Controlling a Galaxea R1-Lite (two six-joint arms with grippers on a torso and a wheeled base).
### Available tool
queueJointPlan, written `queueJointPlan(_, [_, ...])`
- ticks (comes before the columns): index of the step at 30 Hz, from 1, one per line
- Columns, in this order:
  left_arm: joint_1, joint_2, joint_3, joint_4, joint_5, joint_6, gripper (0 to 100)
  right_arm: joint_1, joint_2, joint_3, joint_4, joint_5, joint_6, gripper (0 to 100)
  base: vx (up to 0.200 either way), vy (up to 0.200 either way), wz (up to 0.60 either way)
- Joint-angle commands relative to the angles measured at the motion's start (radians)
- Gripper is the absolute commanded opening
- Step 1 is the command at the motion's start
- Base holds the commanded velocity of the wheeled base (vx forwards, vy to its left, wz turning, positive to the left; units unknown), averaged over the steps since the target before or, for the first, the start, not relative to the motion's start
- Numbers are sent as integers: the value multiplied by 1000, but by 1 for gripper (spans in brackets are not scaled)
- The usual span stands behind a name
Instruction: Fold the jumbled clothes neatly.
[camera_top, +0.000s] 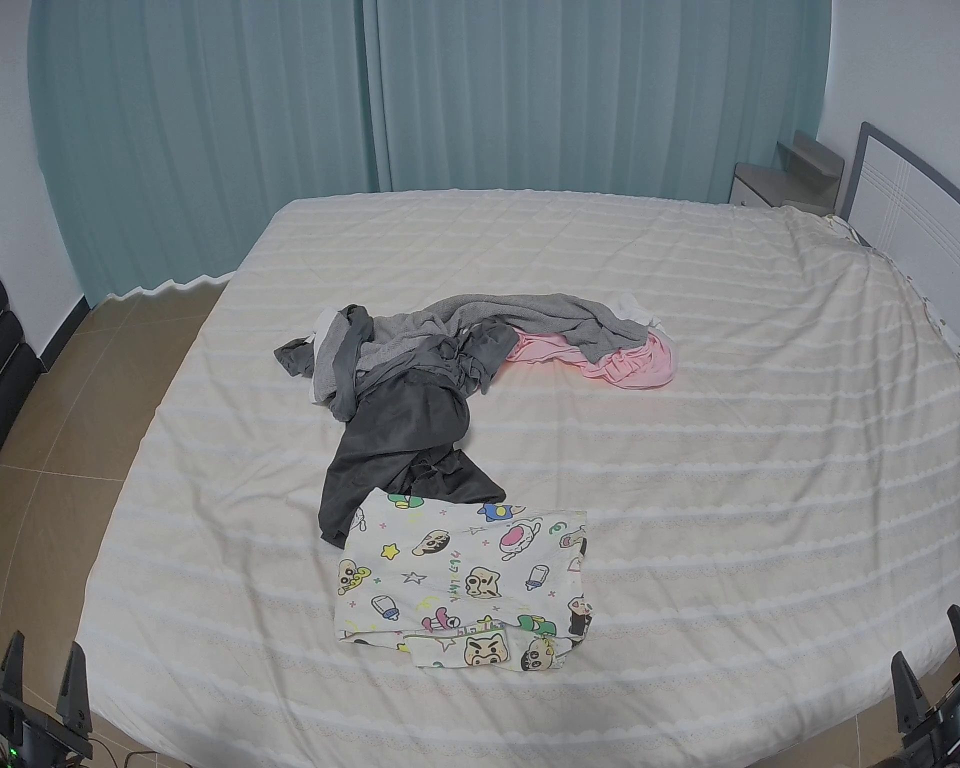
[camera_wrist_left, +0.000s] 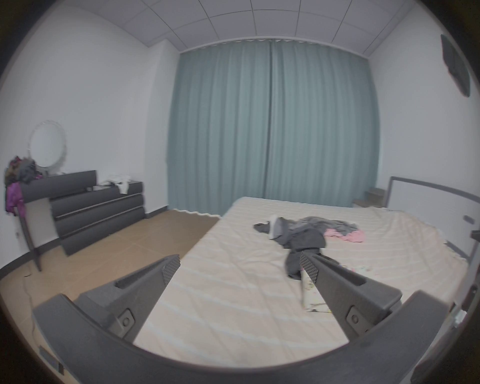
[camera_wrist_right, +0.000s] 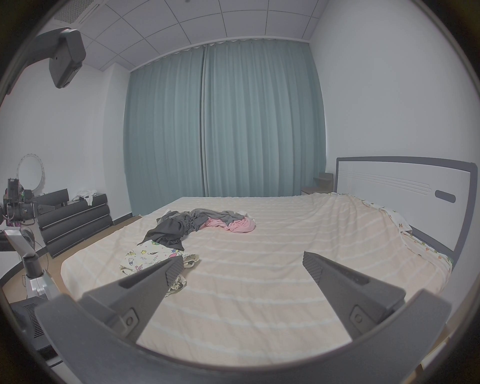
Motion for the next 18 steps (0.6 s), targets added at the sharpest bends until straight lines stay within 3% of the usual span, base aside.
queueJointPlan(1, [-3,-19,12,4,-40,-1,100,-7,-15,15,-4,-9,5,100,0,0,0])
queueJointPlan(5, [-3,-21,15,21,-100,64,100,-7,-15,15,-4,-23,6,100,0,0,0])
queueJointPlan(9, [-3,-21,13,32,-128,79,100,-10,-12,13,48,-121,33,100,0,0,0])
queueJointPlan(18, [-3,-21,13,35,-159,82,100,-10,-13,16,41,-110,26,100,0,0,0])
